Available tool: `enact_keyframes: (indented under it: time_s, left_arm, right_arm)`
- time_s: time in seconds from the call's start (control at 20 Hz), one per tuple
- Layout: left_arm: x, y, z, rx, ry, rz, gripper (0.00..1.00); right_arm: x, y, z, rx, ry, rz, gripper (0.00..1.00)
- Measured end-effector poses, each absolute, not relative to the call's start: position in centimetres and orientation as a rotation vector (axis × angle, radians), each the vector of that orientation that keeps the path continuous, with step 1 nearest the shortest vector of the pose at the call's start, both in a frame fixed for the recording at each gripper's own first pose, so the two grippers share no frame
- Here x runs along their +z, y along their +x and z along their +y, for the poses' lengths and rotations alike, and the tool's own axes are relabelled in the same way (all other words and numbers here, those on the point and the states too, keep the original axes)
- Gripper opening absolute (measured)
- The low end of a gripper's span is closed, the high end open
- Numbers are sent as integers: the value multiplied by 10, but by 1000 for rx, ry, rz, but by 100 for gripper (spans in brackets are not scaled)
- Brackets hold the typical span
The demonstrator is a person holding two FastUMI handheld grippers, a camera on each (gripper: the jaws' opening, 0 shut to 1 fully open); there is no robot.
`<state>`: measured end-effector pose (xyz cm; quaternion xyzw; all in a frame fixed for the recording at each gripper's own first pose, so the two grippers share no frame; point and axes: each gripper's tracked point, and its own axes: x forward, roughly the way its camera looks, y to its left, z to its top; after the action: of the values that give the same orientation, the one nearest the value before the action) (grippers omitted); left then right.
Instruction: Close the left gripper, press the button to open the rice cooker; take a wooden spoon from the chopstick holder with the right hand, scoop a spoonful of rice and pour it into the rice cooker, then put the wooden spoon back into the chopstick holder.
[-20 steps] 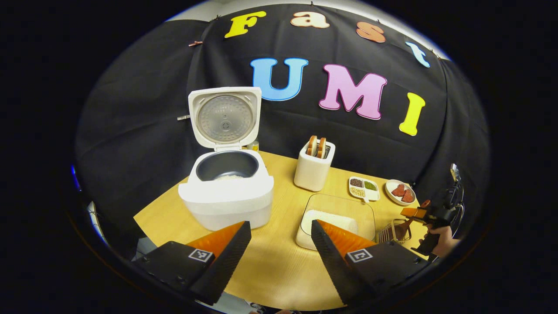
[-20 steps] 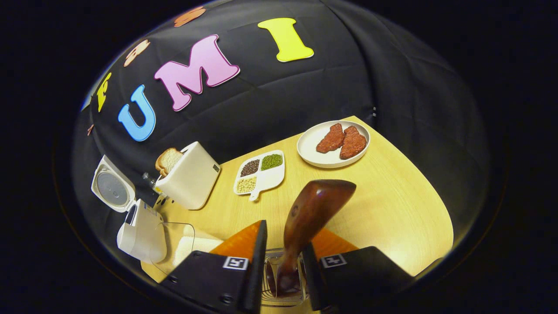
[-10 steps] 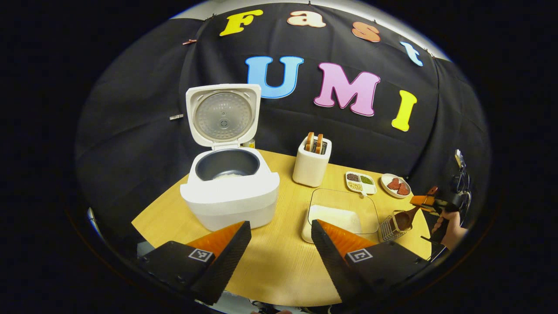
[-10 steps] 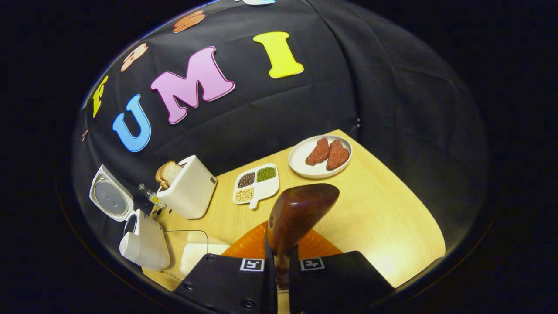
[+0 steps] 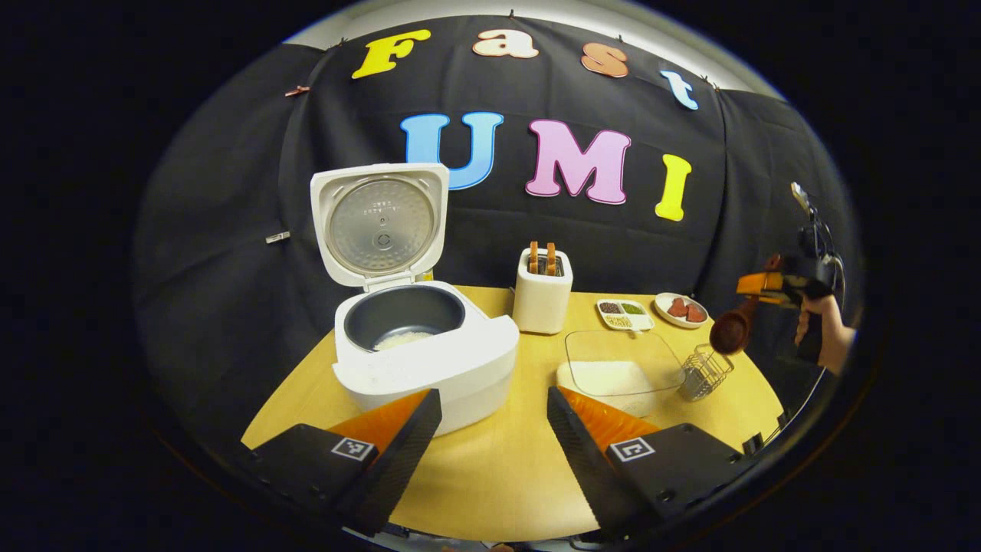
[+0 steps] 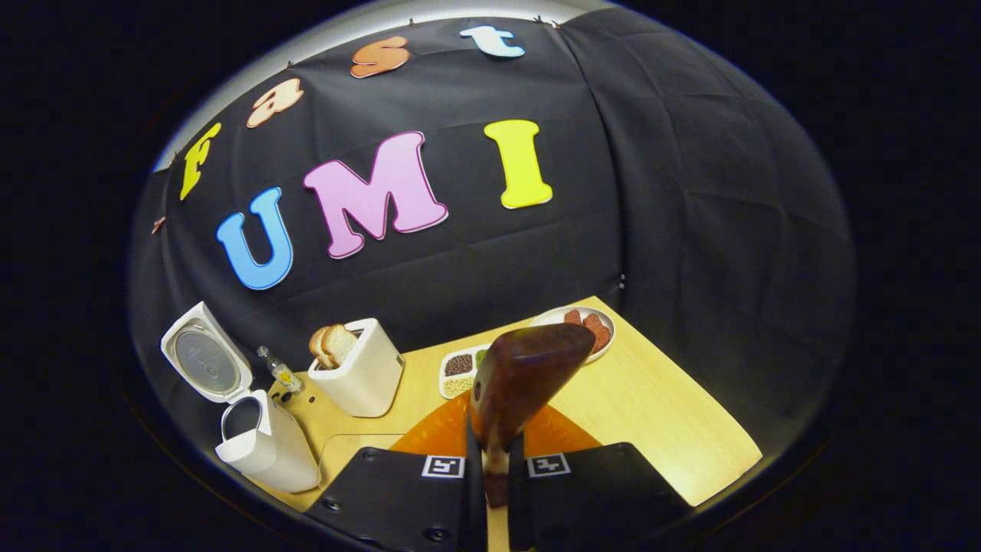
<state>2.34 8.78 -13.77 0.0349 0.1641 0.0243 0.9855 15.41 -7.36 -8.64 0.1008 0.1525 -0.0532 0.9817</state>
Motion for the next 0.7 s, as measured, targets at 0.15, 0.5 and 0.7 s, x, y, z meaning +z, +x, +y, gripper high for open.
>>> enact_keyframes:
  time_s: [0.15,0.5,0.7]
  left_arm:
    - [-153,20,107,35,2,355,96]
    - [-173,25,103,-94,-32,364,96]
    - [-193,33,109,-120,-43,395,96]
  right_arm:
    - [-84,158,-40,-81,177,292,15]
    - [-118,176,44,28,137,298,15]
    - [-157,195,60,17,76,300,15]
